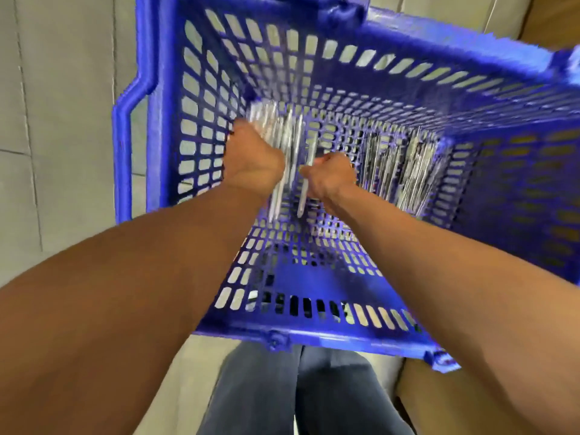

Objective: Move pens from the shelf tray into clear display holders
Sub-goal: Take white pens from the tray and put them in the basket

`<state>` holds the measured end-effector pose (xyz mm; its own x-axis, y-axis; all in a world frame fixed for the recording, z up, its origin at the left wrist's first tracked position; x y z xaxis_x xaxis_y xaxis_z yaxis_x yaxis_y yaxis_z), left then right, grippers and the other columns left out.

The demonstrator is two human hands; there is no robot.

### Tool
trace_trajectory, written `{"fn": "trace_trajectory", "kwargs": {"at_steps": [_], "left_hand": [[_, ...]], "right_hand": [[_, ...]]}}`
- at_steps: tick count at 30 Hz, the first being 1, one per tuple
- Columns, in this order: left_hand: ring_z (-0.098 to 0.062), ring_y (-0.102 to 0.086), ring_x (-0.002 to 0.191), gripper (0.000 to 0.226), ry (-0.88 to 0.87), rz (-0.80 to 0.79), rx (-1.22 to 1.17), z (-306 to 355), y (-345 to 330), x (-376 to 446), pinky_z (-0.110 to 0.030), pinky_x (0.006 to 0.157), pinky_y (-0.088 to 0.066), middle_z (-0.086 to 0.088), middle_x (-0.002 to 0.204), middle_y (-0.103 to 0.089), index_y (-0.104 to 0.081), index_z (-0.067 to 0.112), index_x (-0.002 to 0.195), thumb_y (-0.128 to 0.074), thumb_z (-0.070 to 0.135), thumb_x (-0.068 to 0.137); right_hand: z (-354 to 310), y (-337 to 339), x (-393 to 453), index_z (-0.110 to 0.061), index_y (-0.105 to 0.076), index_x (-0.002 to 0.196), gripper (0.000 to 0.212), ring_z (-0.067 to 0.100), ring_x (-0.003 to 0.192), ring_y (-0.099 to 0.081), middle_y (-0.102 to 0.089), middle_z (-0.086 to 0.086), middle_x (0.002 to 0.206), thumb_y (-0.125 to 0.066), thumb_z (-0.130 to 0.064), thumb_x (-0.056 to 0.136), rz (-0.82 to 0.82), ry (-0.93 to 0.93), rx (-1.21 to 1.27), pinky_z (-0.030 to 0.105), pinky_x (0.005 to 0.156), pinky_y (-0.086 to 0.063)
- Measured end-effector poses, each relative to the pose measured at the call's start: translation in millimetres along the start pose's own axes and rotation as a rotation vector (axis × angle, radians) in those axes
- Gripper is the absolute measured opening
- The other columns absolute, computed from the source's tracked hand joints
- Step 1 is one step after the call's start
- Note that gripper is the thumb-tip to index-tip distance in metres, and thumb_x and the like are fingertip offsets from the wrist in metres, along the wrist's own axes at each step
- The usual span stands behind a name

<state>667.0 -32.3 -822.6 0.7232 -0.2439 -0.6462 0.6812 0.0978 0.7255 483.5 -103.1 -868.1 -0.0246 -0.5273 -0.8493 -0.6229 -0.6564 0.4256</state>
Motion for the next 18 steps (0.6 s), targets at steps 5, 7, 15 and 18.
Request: {"fn": "trace_trajectory", "kwargs": {"at_steps": [5, 7, 15, 18], "left_hand": [[-0.033, -0.062, 0.108, 0.053, -0.091, 0.027, 0.076, 9.0, -13.6, 4.5, -0.046, 0.084, -0.055, -0.012, 0.122, -0.061, -0.039, 0.009, 0.135, -0.065, 0.005, 0.089], [-0.032, -0.057, 0.118, 0.064, -0.104, 0.017, 0.077, 8.7, -18.5, 0.8, -0.043, 0.091, -0.053, -0.012, 0.134, -0.053, -0.034, 0.009, 0.14, -0.068, 0.003, 0.086], [-0.029, -0.049, 0.127, 0.087, -0.131, 0.029, 0.121, 6.4, -23.5, -4.3, -0.038, 0.094, -0.052, -0.011, 0.144, -0.041, -0.023, 0.008, 0.15, -0.077, 0.009, 0.082], [-0.027, -0.045, 0.129, 0.092, -0.161, 0.049, 0.151, 6.0, -24.9, -9.7, -0.037, 0.094, -0.051, -0.009, 0.145, -0.039, -0.02, 0.009, 0.152, -0.079, 0.013, 0.081]], "right_hand": [[-1.8, -10.7, 23.0, -0.012, -0.053, 0.099, 0.028, 0.027, 0.082, -0.06, -0.06, 0.007, 0.092, -0.074, -0.019, 0.083, 0.008, -0.016, 0.026, 0.033, 0.067, -0.052], [-2.2, -13.0, 23.4, -0.008, -0.052, 0.111, 0.037, 0.027, 0.083, -0.059, -0.059, 0.009, 0.096, -0.074, -0.014, 0.082, 0.001, -0.01, 0.018, 0.036, 0.069, -0.054], [-2.0, -9.7, 16.3, -0.007, -0.047, 0.112, 0.037, 0.03, 0.086, -0.061, -0.057, 0.012, 0.092, -0.064, 0.007, 0.082, -0.009, 0.052, -0.038, 0.049, 0.076, -0.056], [0.1, -9.5, 16.7, -0.007, -0.046, 0.112, 0.038, 0.025, 0.078, -0.053, -0.051, 0.009, 0.087, -0.062, 0.01, 0.081, -0.017, 0.073, -0.035, 0.047, 0.073, -0.056]]}}
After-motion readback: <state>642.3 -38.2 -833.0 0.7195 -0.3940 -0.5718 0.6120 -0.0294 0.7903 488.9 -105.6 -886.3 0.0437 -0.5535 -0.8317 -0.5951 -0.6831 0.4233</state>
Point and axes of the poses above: each hand's wrist, its own x-axis towards the middle knuckle, its own y-axis out of the back of the hand, z = x × y, the point moved 10 cm from there along x, towards the middle knuckle
